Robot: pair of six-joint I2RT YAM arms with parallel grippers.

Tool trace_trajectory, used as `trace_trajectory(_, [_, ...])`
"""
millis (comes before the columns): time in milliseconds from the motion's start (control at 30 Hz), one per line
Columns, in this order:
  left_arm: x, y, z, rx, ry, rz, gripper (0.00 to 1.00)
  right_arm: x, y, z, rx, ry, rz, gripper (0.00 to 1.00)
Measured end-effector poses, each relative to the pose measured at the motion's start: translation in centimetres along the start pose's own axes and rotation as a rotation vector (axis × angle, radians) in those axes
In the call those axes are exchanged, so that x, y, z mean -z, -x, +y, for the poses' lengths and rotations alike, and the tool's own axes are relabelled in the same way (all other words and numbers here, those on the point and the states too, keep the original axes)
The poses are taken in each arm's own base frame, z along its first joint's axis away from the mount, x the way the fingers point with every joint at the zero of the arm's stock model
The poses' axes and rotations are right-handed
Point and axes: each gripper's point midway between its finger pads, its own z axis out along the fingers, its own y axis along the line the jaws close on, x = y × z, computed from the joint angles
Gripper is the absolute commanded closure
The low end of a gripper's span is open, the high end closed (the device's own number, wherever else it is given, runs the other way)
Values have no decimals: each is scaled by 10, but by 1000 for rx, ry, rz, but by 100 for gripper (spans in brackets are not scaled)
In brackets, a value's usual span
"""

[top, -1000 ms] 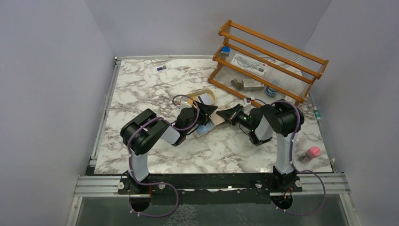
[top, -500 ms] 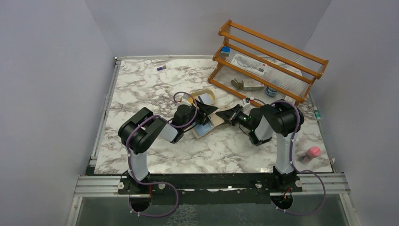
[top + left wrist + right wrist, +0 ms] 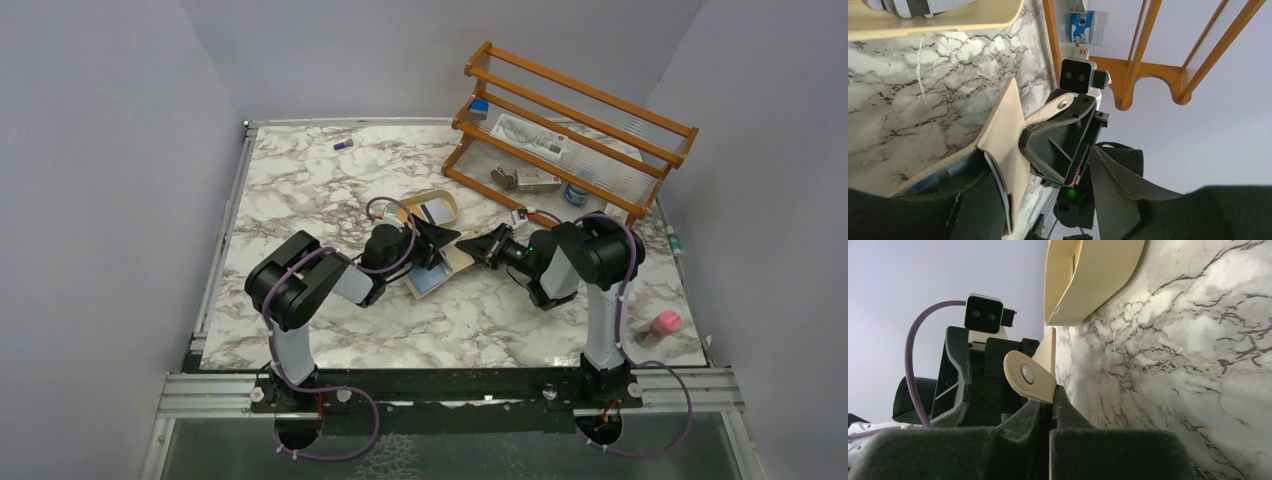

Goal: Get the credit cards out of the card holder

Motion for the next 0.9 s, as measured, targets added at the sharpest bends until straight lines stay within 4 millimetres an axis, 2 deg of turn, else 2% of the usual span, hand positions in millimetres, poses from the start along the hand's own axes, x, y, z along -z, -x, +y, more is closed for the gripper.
trace_trajectory(900, [22, -9, 2, 7, 23, 39, 43, 5, -16, 0, -23, 9, 77, 99])
